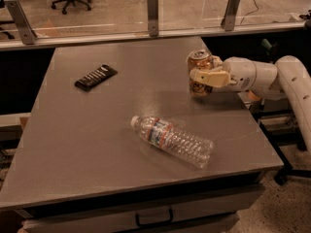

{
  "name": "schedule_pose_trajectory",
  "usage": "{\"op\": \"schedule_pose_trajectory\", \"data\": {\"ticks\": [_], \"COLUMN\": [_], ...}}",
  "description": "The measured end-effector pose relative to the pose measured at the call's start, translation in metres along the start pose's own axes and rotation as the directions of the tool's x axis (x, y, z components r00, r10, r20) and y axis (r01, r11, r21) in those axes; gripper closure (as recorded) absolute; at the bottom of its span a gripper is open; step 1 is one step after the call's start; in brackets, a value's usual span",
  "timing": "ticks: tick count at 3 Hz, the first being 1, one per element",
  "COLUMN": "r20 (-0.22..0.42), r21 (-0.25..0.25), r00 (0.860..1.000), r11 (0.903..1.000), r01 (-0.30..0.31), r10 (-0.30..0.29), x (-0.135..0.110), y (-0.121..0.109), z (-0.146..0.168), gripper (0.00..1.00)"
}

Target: Place orange can upright

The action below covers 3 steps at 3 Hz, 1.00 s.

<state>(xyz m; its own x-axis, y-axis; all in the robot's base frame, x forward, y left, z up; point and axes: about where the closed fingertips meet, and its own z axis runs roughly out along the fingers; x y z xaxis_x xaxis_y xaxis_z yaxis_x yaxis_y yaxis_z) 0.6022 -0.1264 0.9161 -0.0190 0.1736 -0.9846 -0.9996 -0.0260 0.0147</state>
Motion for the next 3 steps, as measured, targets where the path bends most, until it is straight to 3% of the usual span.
{"op": "schedule_pose_trajectory", "data": {"ticks": [2, 3], "r20": [0.022, 0.017], "r21": [0.014, 0.031], "r00": [1.0, 1.0], "r11": [0.9999, 0.9995], "r01": [-0.004, -0.002], "r10": [0.003, 0.002], "x": [0.016, 0.017], "y": [0.007, 0.009], "z": [-0.017, -0.028], "gripper": [0.13, 0.0]}}
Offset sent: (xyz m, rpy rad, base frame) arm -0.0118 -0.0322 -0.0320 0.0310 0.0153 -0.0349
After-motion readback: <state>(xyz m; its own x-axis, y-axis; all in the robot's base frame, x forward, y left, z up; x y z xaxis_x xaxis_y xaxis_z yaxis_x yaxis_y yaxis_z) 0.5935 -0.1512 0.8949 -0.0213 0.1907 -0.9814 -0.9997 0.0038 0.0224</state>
